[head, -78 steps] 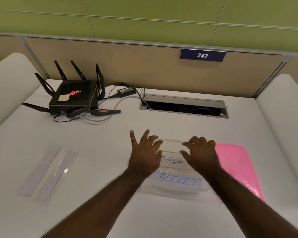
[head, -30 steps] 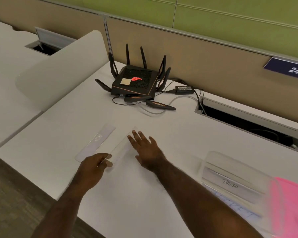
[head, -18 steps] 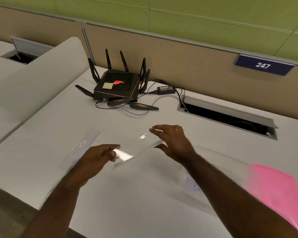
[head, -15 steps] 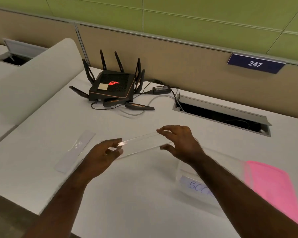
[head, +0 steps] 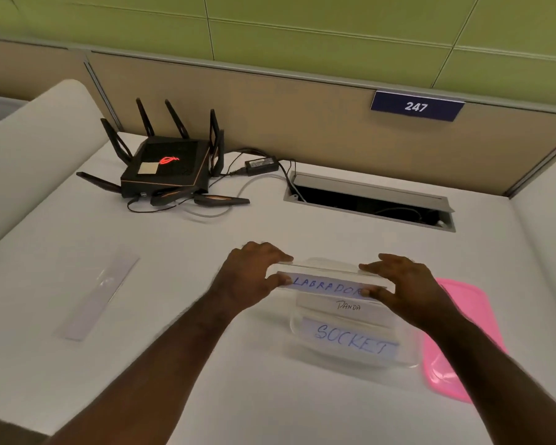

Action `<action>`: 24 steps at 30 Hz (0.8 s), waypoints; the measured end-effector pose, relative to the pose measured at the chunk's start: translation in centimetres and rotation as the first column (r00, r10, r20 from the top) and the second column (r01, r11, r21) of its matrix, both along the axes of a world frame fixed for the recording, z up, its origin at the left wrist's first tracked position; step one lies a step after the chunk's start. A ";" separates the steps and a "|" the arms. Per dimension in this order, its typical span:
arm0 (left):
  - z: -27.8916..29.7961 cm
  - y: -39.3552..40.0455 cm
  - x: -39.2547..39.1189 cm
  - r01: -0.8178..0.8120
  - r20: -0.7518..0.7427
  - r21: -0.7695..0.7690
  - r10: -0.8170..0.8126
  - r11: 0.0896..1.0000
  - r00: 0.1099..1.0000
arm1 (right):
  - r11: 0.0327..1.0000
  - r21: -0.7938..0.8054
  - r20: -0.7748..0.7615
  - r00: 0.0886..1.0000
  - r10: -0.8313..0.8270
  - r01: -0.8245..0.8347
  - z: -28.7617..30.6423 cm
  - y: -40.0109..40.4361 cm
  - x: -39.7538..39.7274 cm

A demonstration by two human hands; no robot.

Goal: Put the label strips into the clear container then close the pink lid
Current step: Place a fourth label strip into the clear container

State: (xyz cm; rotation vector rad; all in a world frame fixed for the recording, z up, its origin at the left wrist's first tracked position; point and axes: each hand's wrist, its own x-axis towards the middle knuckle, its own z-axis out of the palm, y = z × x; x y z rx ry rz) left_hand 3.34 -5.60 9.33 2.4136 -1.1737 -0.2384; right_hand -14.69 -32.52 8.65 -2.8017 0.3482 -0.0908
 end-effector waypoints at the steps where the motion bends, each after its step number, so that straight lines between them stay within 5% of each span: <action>1: -0.1 -0.9 -0.5 0.026 0.020 0.006 -0.027 1.000 0.999 | 1.000 -0.004 -0.003 1.000 -0.024 0.024 -0.3 -0.5 -0.9; 7: -1.5 -4.3 -3.6 0.115 0.146 0.181 -0.142 0.977 0.979 | 0.986 -0.114 -0.088 0.988 -0.129 0.119 -2.0 -2.0 -5.1; 15: -2.9 -6.1 -7.1 0.122 0.254 0.581 -0.322 0.805 0.912 | 0.961 -0.275 -0.362 0.927 -0.102 -0.001 -4.0 -0.2 -5.1; 24: -3.9 -7.7 -7.9 0.090 0.225 0.706 -0.343 0.702 0.912 | 0.910 -0.390 -0.519 0.849 -0.093 -0.139 -5.1 1.8 -3.4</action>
